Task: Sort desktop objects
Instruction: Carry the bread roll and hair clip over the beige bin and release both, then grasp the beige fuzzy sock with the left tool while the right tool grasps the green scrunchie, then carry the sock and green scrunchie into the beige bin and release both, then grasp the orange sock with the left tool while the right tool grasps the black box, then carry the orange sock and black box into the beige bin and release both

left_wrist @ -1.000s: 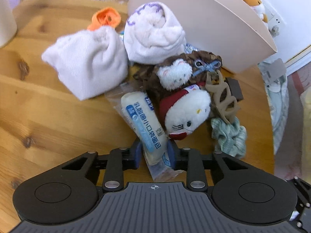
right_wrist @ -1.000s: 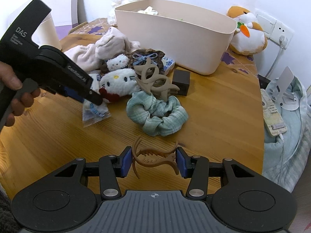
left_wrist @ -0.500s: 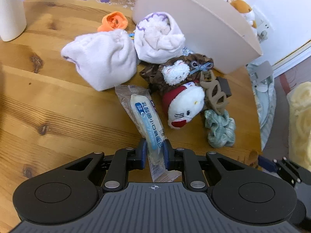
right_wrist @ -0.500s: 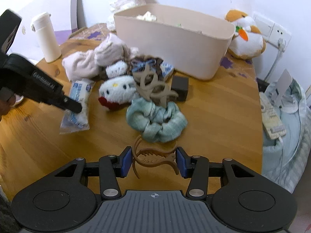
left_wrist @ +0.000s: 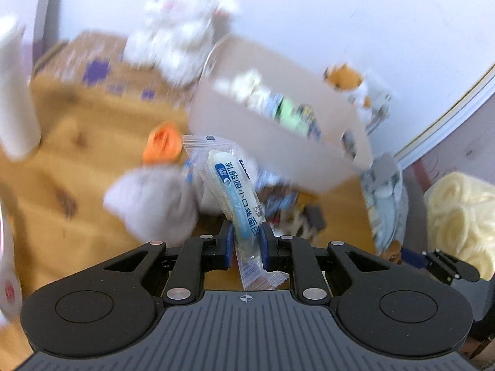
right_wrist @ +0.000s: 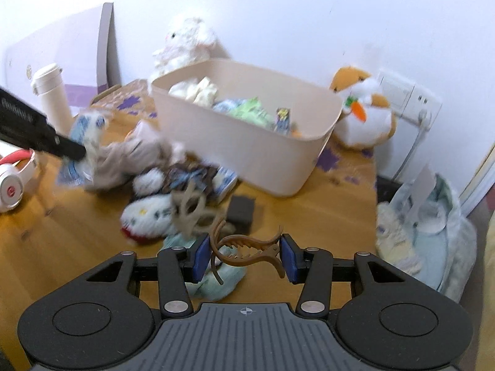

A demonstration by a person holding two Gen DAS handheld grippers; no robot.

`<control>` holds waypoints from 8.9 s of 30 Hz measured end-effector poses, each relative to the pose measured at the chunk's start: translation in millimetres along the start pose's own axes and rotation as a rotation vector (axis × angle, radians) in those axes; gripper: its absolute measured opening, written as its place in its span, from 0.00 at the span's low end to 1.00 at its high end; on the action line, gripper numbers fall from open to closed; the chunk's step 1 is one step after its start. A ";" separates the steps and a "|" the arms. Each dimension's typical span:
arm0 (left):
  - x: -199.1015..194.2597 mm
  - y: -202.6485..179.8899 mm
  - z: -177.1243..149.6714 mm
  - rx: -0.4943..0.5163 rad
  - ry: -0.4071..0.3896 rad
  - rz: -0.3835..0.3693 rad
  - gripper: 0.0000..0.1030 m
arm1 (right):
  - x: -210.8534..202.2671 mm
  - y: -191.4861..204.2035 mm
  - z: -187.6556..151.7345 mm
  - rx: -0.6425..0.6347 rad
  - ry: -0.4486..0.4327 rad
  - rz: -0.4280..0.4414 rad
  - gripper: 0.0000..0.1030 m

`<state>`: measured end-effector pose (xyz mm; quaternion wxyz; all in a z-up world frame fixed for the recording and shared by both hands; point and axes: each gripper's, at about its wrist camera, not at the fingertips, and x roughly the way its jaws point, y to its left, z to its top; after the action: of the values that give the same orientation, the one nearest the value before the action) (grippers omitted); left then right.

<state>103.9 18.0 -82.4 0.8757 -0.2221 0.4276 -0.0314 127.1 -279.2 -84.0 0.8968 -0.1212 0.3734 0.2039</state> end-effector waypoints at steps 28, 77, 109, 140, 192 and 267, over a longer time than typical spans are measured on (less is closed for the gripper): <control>100.6 -55.8 146.8 0.110 -0.063 0.069 0.16 | 95.0 -61.6 141.2 0.101 -0.113 -0.063 0.44; 101.5 35.1 8.0 0.569 0.228 0.271 0.76 | 90.8 17.7 -16.7 0.039 0.267 0.078 1.00; 121.0 40.2 4.1 0.553 0.209 0.228 0.50 | 91.7 36.0 -24.7 -0.039 0.287 0.144 0.40; 25.6 -5.0 72.0 0.430 -0.053 0.117 0.48 | 35.9 -62.6 40.5 0.075 0.042 -0.003 0.37; 84.9 -24.0 136.2 0.412 -0.135 0.223 0.82 | 87.8 -47.2 102.7 0.006 -0.099 -0.007 1.00; 92.2 43.4 62.7 0.338 0.026 0.200 0.13 | 83.9 -38.7 34.6 0.154 0.197 0.067 0.28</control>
<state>204.2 57.2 -134.7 0.8936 -0.0277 0.4476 -0.0187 219.7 -277.7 -117.9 0.8552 -0.0588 0.4781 0.1913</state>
